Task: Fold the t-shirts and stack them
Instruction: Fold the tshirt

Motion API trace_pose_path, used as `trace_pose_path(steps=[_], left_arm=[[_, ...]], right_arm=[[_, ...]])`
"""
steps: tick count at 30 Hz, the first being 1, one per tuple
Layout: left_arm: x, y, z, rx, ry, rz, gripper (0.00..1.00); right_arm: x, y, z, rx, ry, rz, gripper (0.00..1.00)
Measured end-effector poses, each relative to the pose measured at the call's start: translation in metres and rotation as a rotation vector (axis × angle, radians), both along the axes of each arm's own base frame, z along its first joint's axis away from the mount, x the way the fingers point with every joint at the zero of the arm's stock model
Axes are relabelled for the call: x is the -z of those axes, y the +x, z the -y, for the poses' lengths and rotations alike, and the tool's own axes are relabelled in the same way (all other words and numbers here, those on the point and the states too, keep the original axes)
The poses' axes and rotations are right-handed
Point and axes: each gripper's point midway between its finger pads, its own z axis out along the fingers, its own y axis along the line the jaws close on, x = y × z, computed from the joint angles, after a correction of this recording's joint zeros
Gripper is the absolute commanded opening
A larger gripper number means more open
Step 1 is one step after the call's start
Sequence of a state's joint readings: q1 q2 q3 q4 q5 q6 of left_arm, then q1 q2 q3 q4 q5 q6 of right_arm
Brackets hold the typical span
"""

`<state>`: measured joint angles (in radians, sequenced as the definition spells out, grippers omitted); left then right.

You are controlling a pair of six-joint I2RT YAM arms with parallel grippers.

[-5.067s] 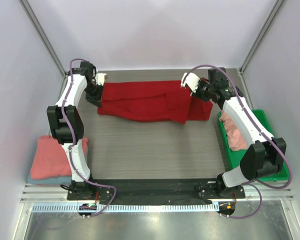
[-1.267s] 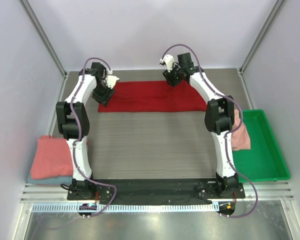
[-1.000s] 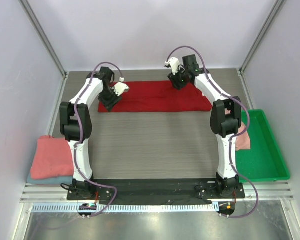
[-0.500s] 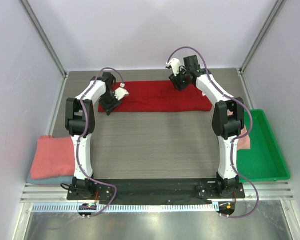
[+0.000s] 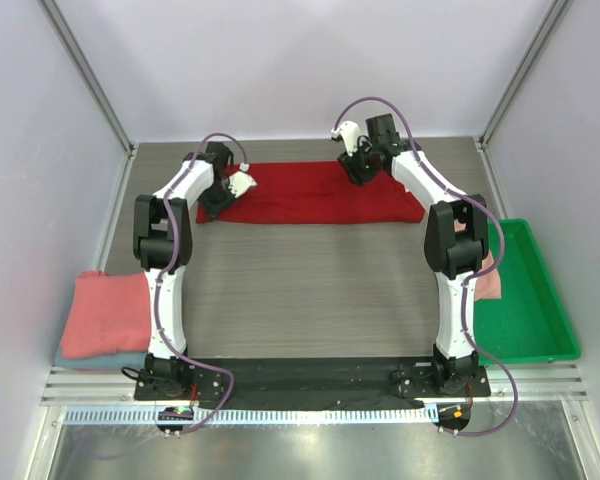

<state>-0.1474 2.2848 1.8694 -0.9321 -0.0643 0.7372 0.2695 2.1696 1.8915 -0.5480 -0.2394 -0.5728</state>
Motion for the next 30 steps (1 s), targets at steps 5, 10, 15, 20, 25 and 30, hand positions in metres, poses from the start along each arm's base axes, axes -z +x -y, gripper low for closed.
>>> trace_pose_path(steps=[5, 10, 15, 20, 25, 30], left_arm=[[0.0, 0.0, -0.001, 0.006, 0.004, -0.002, 0.0], [-0.011, -0.037, 0.009, 0.044, -0.057, -0.095, 0.0], [-0.054, -0.103, 0.027, 0.149, -0.117, -0.216, 0.03], [-0.075, -0.16, 0.068, 0.333, -0.13, -0.259, 0.03], [-0.058, -0.245, 0.101, 0.556, -0.085, -0.434, 0.04], [-0.053, -0.281, 0.133, 0.664, -0.123, -0.523, 0.05]], right_arm=[[0.001, -0.001, -0.002, -0.006, -0.004, -0.001, 0.48], [0.005, -0.003, 0.0, -0.002, -0.011, -0.009, 0.48], [0.008, -0.002, 0.01, 0.027, -0.026, -0.015, 0.47], [0.016, 0.006, 0.025, 0.073, -0.059, -0.015, 0.47], [0.045, 0.011, 0.037, 0.108, -0.106, -0.049, 0.47], [0.082, 0.014, 0.041, 0.122, -0.151, -0.1, 0.46]])
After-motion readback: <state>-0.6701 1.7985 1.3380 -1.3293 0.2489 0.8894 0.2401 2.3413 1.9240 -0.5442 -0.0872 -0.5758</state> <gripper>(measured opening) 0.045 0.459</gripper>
